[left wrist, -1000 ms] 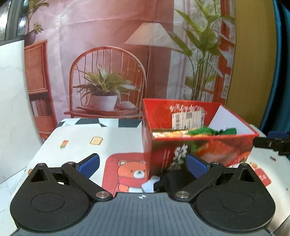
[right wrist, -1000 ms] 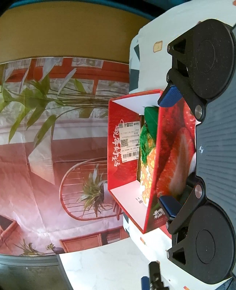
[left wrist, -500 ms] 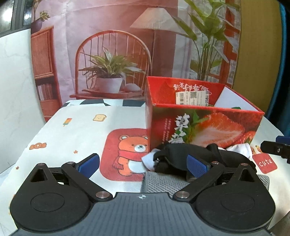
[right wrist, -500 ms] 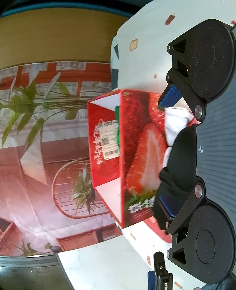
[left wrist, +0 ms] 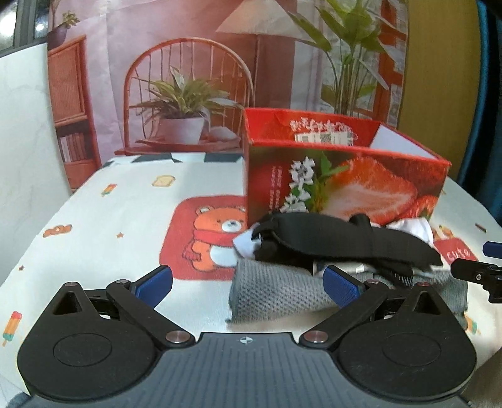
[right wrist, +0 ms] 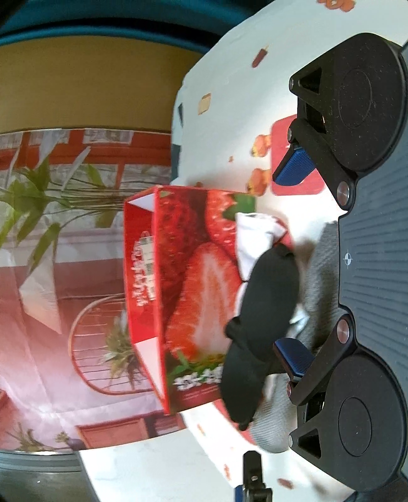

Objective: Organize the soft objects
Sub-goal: 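Move both tools back to the grey knit cloth on the table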

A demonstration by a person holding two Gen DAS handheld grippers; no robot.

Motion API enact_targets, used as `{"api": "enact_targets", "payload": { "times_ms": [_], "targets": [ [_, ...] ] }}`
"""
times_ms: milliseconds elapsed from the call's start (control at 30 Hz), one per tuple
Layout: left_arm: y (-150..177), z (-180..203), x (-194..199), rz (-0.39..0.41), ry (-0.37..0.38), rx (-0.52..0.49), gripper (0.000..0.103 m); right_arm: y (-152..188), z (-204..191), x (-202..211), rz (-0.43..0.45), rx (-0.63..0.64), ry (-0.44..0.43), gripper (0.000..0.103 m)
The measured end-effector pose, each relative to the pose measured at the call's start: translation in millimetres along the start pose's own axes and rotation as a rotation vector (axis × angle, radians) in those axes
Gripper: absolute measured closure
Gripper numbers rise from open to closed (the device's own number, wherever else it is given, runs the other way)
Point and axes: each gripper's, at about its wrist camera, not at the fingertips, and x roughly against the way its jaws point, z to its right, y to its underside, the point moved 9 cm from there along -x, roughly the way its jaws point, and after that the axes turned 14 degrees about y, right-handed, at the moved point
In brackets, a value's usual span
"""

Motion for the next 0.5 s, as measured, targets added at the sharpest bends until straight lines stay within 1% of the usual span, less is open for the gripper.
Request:
{"api": "enact_targets", "payload": {
  "times_ms": [100, 300, 467, 500],
  "targets": [
    [5.7, 0.9, -1.5, -0.010, 0.023, 0.009, 0.000, 9.2, -1.5, -2.1, -0.025, -0.001, -0.008, 0.000],
    [10.2, 5.2, -5.2, -0.014, 0.047, 0.006, 0.000, 16.5, -9.3, -4.7, -0.054, 0.010, -0.044, 0.000],
    [8.5, -0.3, -8.2, -0.012, 0.041, 0.026, 0.004, 22.3, -6.1, -9.3, -0.081, 0.005, -0.031, 0.001],
    [6.8, -2.1, -9.8, -0.010, 0.042, 0.031, 0.007, 24.1, -5.0, -10.8, -0.087, 0.001, -0.027, 0.001]
  ]
}}
